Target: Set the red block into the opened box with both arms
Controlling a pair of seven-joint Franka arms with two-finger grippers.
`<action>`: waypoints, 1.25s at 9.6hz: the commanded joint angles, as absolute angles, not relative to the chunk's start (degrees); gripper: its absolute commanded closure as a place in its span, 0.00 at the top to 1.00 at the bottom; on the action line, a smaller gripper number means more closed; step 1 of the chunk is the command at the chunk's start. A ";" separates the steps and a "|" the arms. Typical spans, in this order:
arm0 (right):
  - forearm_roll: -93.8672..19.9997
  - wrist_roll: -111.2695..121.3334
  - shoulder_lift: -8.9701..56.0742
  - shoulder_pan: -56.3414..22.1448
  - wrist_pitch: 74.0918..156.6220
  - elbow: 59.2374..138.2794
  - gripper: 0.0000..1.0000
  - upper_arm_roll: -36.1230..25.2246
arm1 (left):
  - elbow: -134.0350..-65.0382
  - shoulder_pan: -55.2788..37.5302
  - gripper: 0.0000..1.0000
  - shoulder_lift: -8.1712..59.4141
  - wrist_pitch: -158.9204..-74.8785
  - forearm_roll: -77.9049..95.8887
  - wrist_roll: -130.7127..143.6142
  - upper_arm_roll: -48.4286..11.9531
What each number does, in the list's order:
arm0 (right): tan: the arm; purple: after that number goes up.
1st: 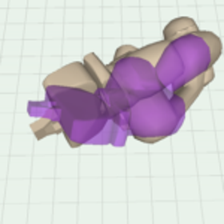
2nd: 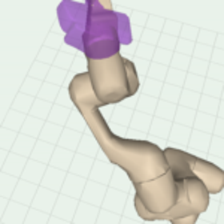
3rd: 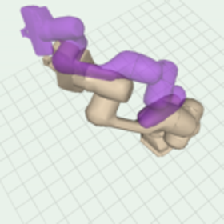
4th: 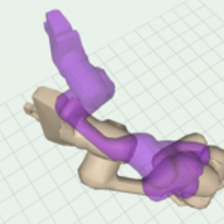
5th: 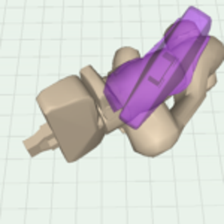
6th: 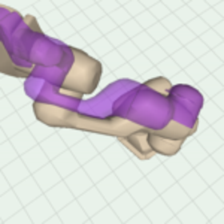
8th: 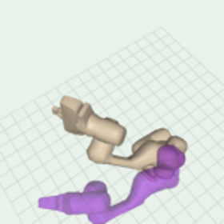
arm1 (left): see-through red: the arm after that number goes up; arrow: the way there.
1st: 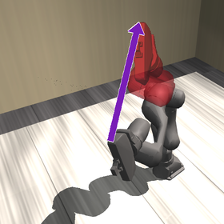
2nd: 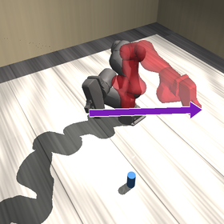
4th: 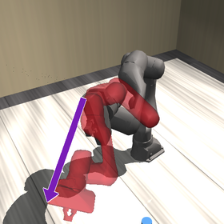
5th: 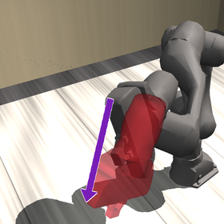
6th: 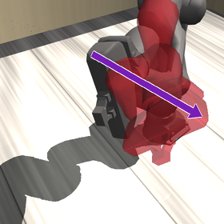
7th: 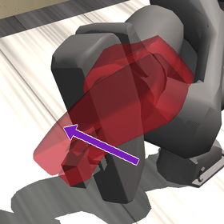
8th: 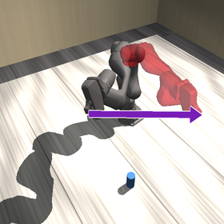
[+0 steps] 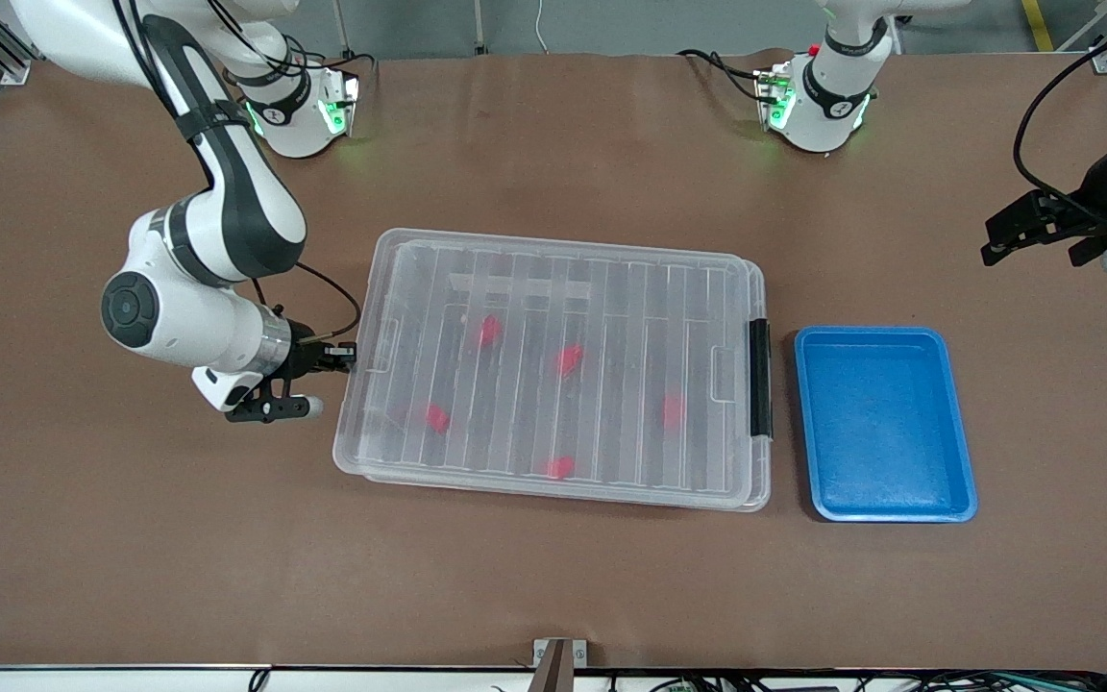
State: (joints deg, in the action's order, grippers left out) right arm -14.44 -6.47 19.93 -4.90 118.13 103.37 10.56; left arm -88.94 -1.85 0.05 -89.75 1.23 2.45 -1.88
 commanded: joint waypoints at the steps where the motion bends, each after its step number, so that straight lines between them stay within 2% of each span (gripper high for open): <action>1: -12.76 -7.29 19.26 -1.51 112.01 99.16 0.99 10.38 | -89.21 -1.85 0.99 1.14 -88.77 0.97 2.72 -1.85; 3: -3.83 -10.53 12.08 0.79 111.09 98.70 1.00 7.58 | -89.21 -1.85 0.99 1.14 -88.86 0.97 2.72 -1.85; 5: -2.55 -11.34 5.04 0.79 108.83 98.97 1.00 1.88 | -89.21 -1.85 0.99 1.23 -88.86 0.88 2.72 -1.85; 6: -2.46 -10.90 1.09 0.70 103.68 98.79 1.00 -0.85 | -89.21 -1.93 0.99 1.23 -88.86 0.88 2.72 -1.85; 8: 0.69 -9.85 -5.33 0.97 92.87 97.13 1.00 -2.63 | -89.21 -1.85 0.99 1.23 -88.86 0.88 2.81 -1.85; 10: 0.53 -1.88 -4.76 1.40 87.38 91.08 1.00 -6.05 | -89.12 -1.85 0.99 1.23 -89.03 0.88 2.81 -1.85; 12: 0.00 -2.64 -2.81 2.28 87.71 89.74 1.00 -6.68 | -89.12 -1.85 0.99 1.23 -89.03 0.88 2.81 -1.85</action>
State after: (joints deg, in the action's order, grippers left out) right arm -0.29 -3.59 -5.32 1.53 88.16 91.68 -6.77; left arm -88.87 -1.81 0.18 -89.75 1.23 2.45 -1.87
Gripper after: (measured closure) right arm 0.000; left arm 0.004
